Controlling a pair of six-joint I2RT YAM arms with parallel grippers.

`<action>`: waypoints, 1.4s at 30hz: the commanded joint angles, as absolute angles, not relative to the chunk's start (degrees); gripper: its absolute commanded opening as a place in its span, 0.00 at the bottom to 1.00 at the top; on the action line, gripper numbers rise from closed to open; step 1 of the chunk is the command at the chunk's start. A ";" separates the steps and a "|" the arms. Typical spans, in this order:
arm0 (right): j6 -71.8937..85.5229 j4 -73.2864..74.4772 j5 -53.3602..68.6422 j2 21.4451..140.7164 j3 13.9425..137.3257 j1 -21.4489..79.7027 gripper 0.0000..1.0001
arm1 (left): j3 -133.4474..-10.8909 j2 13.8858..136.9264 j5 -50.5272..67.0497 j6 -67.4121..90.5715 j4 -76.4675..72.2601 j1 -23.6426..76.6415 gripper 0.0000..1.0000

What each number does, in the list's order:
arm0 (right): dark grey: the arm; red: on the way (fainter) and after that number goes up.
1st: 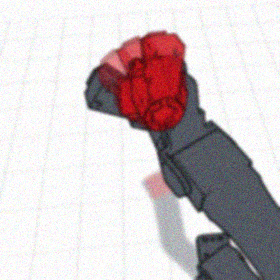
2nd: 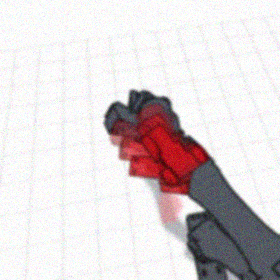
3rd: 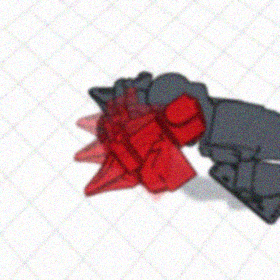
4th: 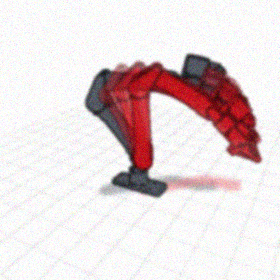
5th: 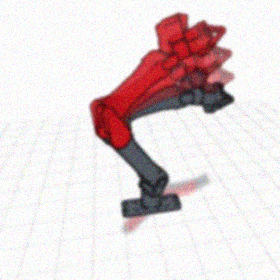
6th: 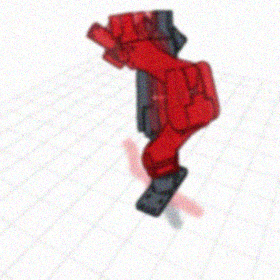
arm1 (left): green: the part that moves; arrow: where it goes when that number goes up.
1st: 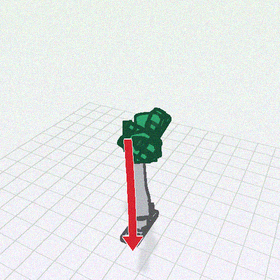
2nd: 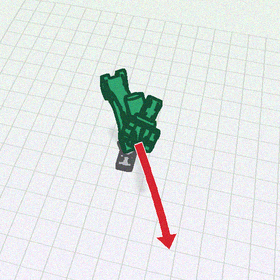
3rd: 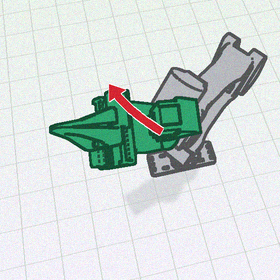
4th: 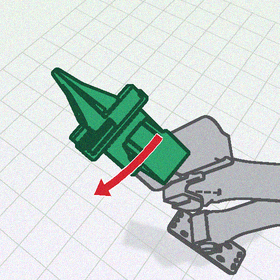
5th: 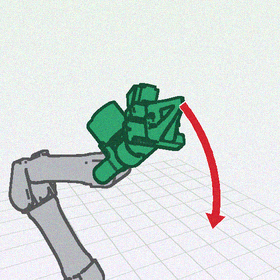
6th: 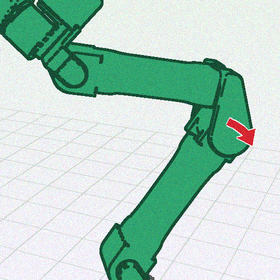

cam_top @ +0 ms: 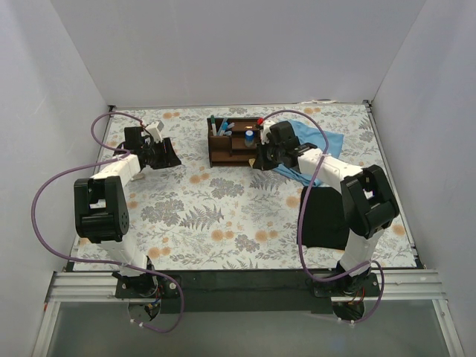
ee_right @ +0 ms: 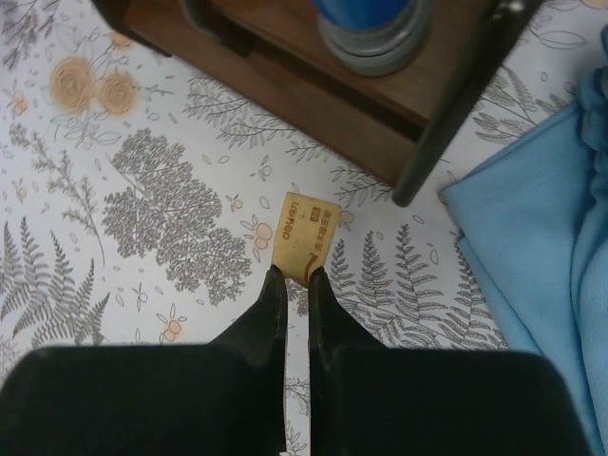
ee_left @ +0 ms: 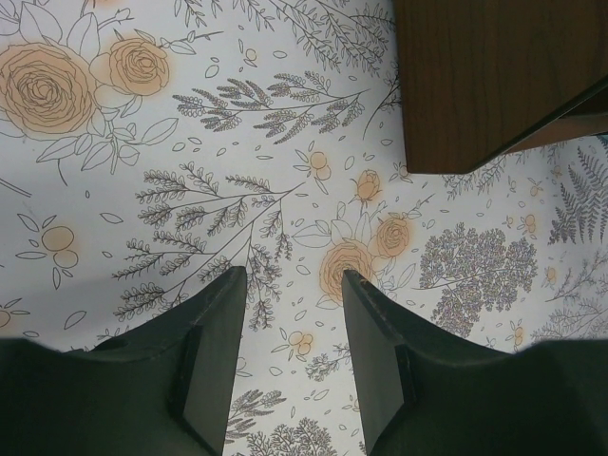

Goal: Sort the stationery into containers
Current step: Place the stationery in the storage box.

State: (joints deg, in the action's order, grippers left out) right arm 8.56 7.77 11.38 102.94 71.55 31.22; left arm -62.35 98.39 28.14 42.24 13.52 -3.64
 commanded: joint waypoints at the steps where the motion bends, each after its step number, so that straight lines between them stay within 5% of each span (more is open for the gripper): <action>1: 16.42 6.06 5.37 103.89 74.27 30.76 0.01 | -62.14 96.06 29.00 42.10 13.80 -3.69 0.44; 42: 14.51 6.33 -16.34 111.62 81.57 36.03 0.01 | -58.18 96.33 29.97 43.15 11.43 -3.69 0.44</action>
State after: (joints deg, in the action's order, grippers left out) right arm 16.14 7.49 -12.73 111.50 79.81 35.70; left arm -58.48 98.30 28.97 42.89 11.99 -3.64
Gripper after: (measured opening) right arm 0.022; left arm 0.443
